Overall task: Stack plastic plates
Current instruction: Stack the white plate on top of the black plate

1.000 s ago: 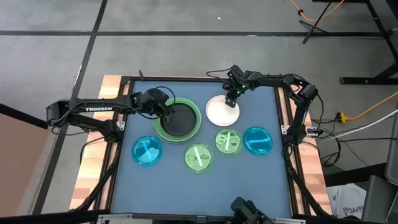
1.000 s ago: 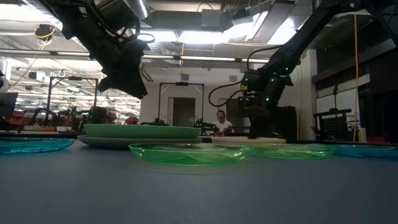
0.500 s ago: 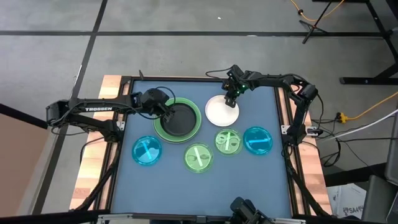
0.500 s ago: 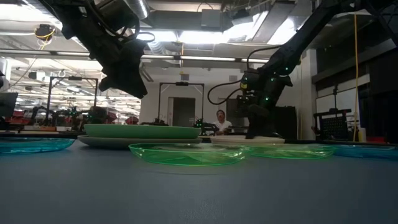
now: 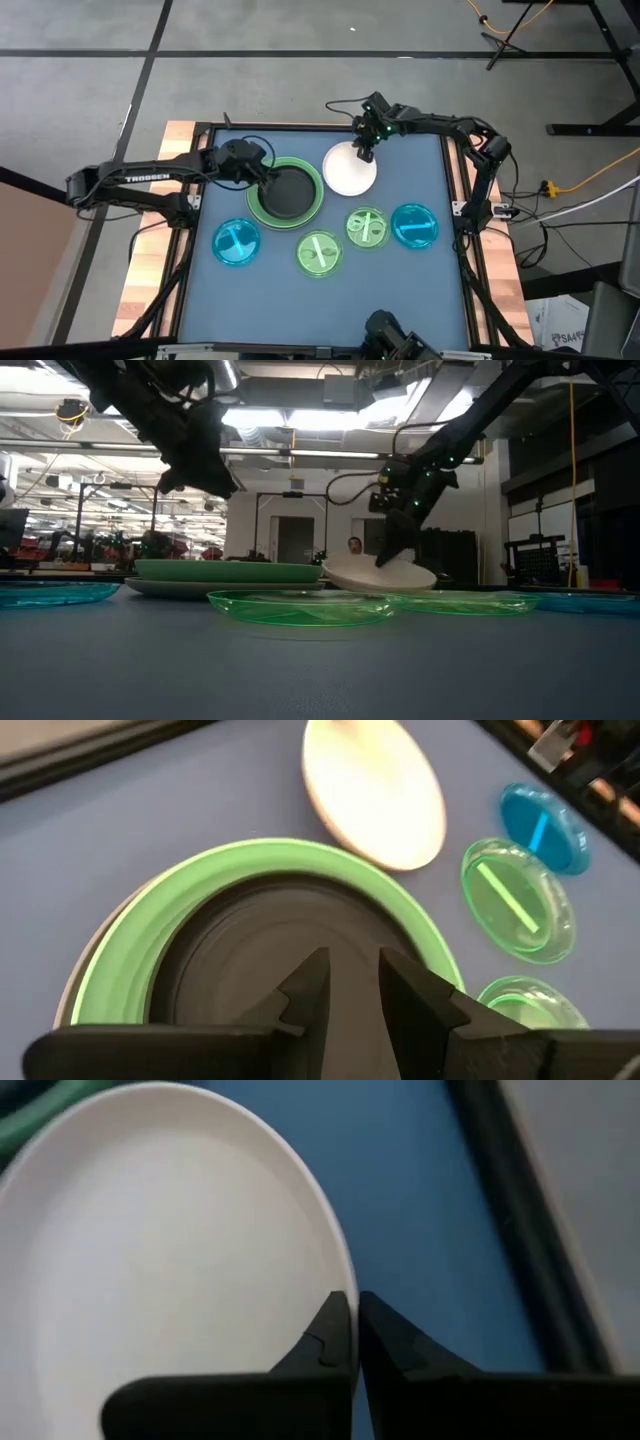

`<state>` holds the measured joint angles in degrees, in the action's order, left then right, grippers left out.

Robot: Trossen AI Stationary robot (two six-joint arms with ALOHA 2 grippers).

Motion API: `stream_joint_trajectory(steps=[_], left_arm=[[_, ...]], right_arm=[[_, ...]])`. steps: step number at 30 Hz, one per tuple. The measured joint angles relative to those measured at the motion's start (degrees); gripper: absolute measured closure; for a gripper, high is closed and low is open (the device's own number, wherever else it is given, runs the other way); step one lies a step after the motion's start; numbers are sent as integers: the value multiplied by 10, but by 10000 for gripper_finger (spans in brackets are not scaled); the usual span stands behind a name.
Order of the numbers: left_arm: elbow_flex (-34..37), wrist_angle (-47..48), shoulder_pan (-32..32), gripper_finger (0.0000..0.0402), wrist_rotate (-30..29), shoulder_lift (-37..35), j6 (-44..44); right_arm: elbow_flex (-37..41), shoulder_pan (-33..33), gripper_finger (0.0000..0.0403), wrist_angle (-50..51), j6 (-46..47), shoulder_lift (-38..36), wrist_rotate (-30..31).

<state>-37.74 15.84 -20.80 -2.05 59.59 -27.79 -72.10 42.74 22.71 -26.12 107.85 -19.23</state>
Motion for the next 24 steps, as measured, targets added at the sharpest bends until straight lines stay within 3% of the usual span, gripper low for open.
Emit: stream_joint_trajectory(steps=[12, 24], left_arm=[[0, 10, 0, 319, 0, -62, 0], [0, 17, 0, 319, 0, -69, 16]], right_arm=[[-108, 0, 402, 64, -31, 0, -23], [-183, -33, 403, 75, -41, -1, -29]])
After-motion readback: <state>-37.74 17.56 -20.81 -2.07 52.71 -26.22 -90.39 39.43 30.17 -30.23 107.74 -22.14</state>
